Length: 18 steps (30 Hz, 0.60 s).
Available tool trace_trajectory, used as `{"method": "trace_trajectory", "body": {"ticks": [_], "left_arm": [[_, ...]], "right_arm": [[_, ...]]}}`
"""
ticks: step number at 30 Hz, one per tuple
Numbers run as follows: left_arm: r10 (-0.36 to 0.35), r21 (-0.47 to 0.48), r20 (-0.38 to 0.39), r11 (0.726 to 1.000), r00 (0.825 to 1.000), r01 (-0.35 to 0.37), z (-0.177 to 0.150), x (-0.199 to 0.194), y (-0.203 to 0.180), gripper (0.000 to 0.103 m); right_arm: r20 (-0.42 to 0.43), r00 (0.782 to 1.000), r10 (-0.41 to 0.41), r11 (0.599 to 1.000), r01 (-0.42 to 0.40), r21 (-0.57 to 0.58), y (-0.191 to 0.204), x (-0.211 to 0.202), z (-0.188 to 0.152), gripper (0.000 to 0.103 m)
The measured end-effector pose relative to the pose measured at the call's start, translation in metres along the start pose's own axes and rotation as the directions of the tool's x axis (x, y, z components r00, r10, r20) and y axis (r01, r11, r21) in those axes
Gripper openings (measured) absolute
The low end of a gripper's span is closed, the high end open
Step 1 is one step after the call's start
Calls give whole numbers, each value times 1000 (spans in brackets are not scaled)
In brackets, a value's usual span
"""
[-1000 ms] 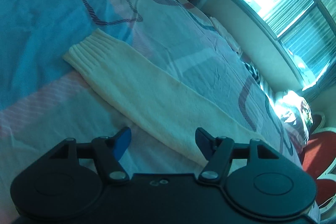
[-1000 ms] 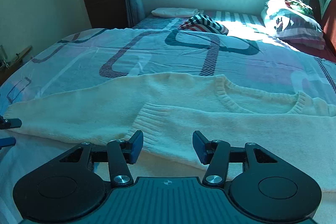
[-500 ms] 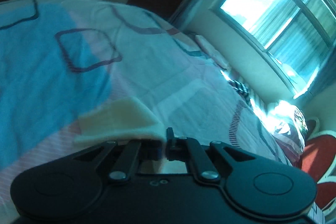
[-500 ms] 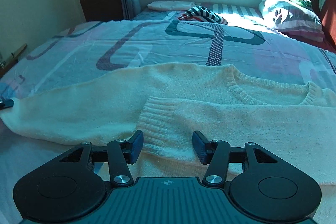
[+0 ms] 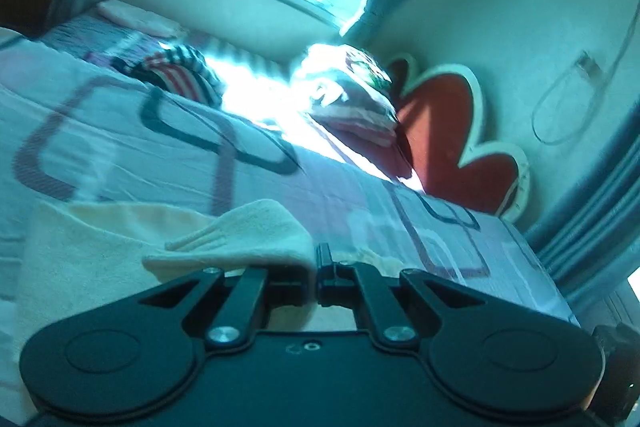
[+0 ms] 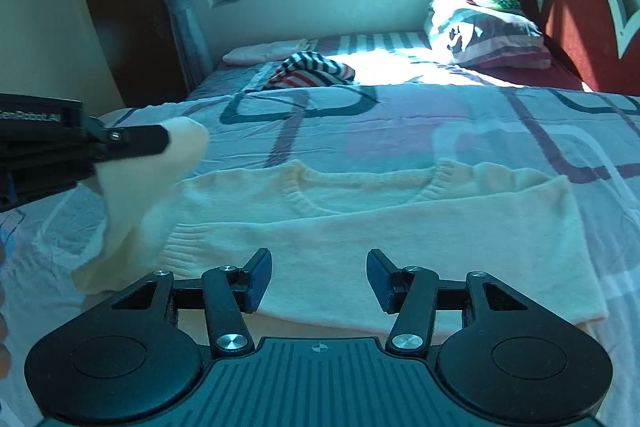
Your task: Fold small clothes
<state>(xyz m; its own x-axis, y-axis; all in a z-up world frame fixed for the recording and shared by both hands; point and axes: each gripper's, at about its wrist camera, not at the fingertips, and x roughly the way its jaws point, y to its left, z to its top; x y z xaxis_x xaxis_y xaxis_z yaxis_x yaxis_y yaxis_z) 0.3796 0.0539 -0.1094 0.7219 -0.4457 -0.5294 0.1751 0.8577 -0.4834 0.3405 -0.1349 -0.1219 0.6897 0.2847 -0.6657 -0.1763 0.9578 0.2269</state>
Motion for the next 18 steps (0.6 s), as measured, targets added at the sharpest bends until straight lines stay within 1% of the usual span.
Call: {"method": "trace_trajectory", "body": {"ticks": [1,3,4,5,6,7,9,10,11,12,14,16,18], "left_arm": [[-14,12,-31,1000,999,15,-6,14,-9,3],[-9,54,-93,998,996,14,-26,43,-24,4],[-1,66,-141,998,990,10,-35,57,-28,10],[11,64,-176,998,984,0,-41,66,-28,24],[22,52,-213,999,977,-12,-46,71,-27,27],[30,37,-233,999,972,-22,-50,68,-26,32],[39,41,-208,999,977,-31,-52,53,-23,61],[66,56,-176,997,982,-57,-51,42,-23,81],[86,69,-140,995,986,-77,-51,31,-21,85],[112,88,-100,991,989,-104,-47,20,-22,85],[171,107,-75,981,982,-163,-43,2,-14,85],[235,121,-49,966,971,-228,-46,-12,-2,85],[314,151,-34,940,949,-306,-52,-26,12,85]], "right_arm": [[-3,1000,-11,1000,11,12,-10,-4,-3,53],[-13,999,-33,999,33,24,-24,-10,-9,53],[-19,999,-38,999,39,32,-30,-13,-12,53],[-24,999,-36,998,37,42,-35,-15,-15,53],[-31,999,-32,998,33,47,-38,-16,-17,53],[-38,999,-24,998,26,52,-41,-18,-20,53],[-39,999,2,998,0,56,-41,-20,-24,53],[-40,999,10,998,-8,54,-39,-21,-25,53],[-40,999,19,999,-17,49,-36,-21,-25,53],[-36,999,31,999,-30,41,-32,-21,-26,53],[-39,998,48,999,-48,13,-19,-16,-26,53],[-45,997,67,997,-69,-27,-7,-10,-27,53],[-49,997,68,994,-71,-80,7,-2,-27,53]]}}
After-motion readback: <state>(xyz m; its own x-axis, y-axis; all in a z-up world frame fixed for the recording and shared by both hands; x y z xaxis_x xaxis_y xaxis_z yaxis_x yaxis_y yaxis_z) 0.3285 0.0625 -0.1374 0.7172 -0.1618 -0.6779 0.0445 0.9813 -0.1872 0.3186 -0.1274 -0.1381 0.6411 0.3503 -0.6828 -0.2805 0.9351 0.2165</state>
